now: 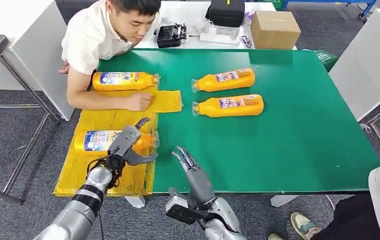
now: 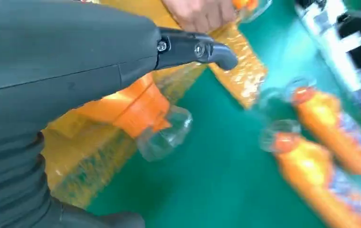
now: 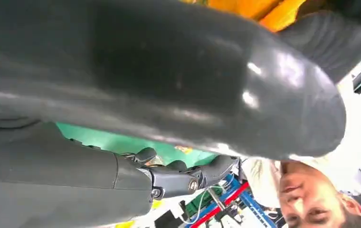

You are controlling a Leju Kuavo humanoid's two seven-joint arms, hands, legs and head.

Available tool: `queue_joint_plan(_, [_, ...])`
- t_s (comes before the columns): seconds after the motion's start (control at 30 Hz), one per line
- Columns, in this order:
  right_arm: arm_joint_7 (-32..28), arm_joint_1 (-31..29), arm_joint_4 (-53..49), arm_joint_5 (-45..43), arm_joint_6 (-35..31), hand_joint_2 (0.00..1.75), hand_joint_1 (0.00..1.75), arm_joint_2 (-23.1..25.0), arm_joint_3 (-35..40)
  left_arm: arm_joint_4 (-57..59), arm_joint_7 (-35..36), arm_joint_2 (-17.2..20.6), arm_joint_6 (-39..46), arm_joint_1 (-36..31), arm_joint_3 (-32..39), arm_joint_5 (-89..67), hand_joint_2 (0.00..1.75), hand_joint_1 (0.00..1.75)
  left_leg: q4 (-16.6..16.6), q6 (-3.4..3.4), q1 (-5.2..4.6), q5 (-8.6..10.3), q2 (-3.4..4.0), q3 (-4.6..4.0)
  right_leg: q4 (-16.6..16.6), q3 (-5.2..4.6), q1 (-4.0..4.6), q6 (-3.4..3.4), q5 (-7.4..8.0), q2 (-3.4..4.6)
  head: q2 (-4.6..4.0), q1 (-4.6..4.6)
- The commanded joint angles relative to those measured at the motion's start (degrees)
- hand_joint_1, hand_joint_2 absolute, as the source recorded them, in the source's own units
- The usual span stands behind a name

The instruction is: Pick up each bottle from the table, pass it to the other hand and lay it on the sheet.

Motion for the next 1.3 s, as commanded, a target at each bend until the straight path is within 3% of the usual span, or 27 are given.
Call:
queue_joint_plan(0.03, [1.8,2.5,-4.0,1.9,-4.5,1.75,0.00,-3.8,-4.2,-32.4,-3.0,2.1,-3.9,17.8,-1.4,26.7,1.75,0.00,0.0,0.00,-0.04,-0.15,0.33,0.11,0.0,0.01,-0.02,-0.03,-0.08,0.20,0.00,0.00])
queue_joint_plan(0.17, [3.3,3.0,-6.4,3.4,-4.6,1.75,0.00,-6.1,-6.6,-37.9,-3.2,2.3,-4.2,22.3,-1.8,30.9,1.75,0.00,-0.1,0.01,-0.10,-0.21,0.48,-0.03,0.0,-0.17,-0.08,-0.01,-0.08,0.40,0.00,-0.02])
queue_joint_plan(0.23, [8.8,2.2,-5.3,8.8,-2.2,1.75,0.00,-7.7,-7.8,-39.7,-3.2,1.5,-6.0,24.2,-0.8,37.0,1.75,0.00,0.0,-0.05,-0.07,-0.21,0.34,-0.12,0.0,-0.24,-0.05,-0.01,-0.10,0.26,0.00,-0.02])
queue_joint_plan(0.37, [16.1,-4.5,1.1,18.6,0.7,1.75,0.00,-14.8,-11.7,-44.3,-5.0,-0.3,-0.4,26.7,-0.9,33.0,1.75,0.00,-0.1,-0.02,-0.09,-0.15,0.39,-0.23,-0.1,-0.38,-0.08,0.01,-0.01,0.34,0.00,-0.02])
queue_joint_plan(0.47, [15.8,-10.5,6.1,20.0,3.6,1.75,0.00,-17.7,-15.1,-46.0,-6.5,0.0,3.7,26.3,-2.3,27.9,1.75,0.00,0.0,-0.01,-0.09,-0.05,0.21,-0.51,0.0,-0.60,-0.09,0.04,0.03,0.20,0.00,-0.02])
queue_joint_plan(0.6, [17.0,-12.5,7.6,21.8,4.3,1.75,0.00,-17.9,-15.1,-45.9,-6.8,0.1,4.1,25.9,-2.4,27.8,1.75,0.00,0.0,0.10,-0.12,0.02,0.23,-0.46,0.0,-0.52,-0.10,0.13,0.13,0.25,0.00,0.00])
queue_joint_plan(0.83, [16.8,-21.7,19.5,24.0,8.3,1.75,0.00,-18.0,-15.0,-43.9,-7.5,0.3,5.2,24.4,-4.0,27.0,1.75,0.00,0.0,0.09,-0.16,0.07,0.30,-0.40,0.0,-0.52,-0.15,0.20,0.19,0.25,0.00,-0.04])
queue_joint_plan(1.07, [16.8,-21.7,19.5,24.0,8.3,1.75,0.00,-18.0,-15.0,-43.9,-7.5,0.3,5.2,24.4,-4.0,27.0,1.75,0.00,0.0,0.11,-0.11,0.10,0.22,-0.45,0.0,-0.53,-0.10,0.21,0.18,0.22,0.00,-0.02])
queue_joint_plan(1.3, [19.0,-25.1,26.1,27.2,10.0,1.75,0.00,-17.0,-12.8,-42.1,-7.6,-0.2,5.3,22.7,-5.3,26.9,1.75,0.00,0.0,0.10,-0.11,0.12,0.24,-0.48,0.0,-0.55,-0.10,0.21,0.20,0.25,0.00,-0.02])
